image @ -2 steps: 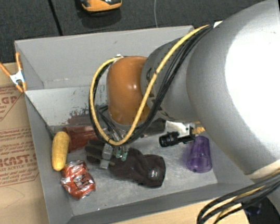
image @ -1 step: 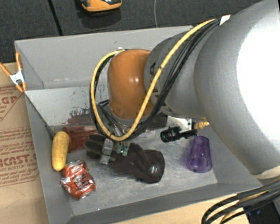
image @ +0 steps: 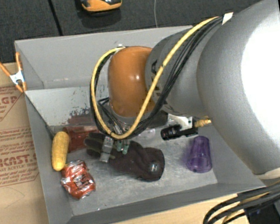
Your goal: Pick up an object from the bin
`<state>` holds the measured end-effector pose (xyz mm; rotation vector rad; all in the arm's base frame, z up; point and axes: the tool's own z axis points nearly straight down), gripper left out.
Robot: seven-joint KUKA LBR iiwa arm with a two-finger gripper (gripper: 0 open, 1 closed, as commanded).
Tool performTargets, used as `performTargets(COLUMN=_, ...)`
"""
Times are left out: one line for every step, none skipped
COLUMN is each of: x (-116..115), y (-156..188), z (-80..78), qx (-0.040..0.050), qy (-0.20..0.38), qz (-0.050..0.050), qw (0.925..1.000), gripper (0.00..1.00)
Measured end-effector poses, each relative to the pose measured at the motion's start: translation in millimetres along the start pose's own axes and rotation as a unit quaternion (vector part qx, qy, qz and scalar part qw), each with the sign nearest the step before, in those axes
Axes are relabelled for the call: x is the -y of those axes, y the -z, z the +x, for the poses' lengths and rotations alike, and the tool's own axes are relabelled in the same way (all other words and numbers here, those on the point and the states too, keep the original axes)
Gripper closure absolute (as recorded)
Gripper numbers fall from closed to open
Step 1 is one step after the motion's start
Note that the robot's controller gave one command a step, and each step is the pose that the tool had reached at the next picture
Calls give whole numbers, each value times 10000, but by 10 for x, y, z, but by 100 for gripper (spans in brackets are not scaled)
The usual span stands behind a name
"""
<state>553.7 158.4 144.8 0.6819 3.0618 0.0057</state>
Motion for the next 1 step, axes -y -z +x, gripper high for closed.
performTargets(x=6, y=42, z=9, qx=-22, qy=2, qz=19, qw=10000, gripper=100)
